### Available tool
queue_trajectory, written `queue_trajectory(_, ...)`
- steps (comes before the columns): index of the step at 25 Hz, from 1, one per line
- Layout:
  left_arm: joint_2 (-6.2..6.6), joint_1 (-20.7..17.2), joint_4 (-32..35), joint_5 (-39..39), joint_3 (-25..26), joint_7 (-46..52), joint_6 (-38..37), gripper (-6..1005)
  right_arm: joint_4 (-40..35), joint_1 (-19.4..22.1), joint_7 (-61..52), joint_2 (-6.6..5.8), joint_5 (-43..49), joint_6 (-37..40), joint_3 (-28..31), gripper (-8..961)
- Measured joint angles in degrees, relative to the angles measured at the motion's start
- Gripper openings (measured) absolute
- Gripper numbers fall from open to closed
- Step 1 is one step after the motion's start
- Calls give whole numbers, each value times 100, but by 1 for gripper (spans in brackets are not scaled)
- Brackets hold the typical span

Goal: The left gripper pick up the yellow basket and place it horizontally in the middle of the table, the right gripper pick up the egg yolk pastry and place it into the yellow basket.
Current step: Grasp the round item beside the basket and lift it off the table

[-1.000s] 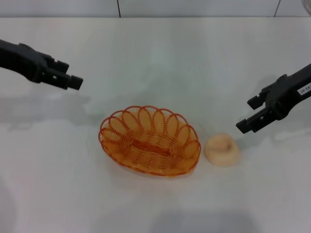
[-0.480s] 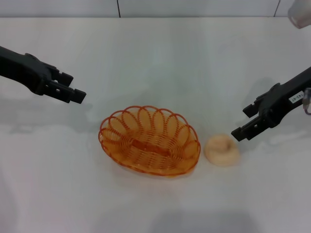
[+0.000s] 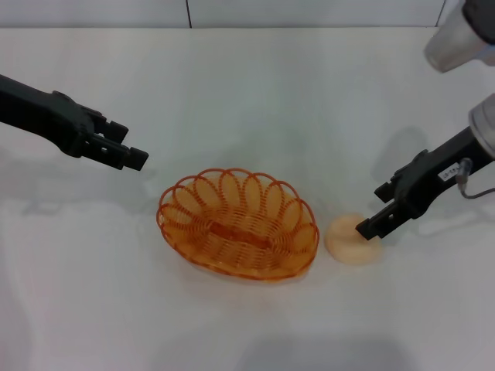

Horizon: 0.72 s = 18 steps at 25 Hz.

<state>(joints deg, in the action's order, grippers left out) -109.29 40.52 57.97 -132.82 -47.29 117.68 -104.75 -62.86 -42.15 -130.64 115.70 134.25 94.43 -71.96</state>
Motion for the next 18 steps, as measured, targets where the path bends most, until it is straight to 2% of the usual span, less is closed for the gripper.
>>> queue_trajectory(6, -10, -24, -11, 0, 1, 7, 36, 730, 277, -103, -19, 22, -13, -255, -291, 823)
queue_trajectory(18, -47, -53, -15, 1, 1, 26, 53, 730, 356, -101, -23, 23, -22, -439, -450, 822)
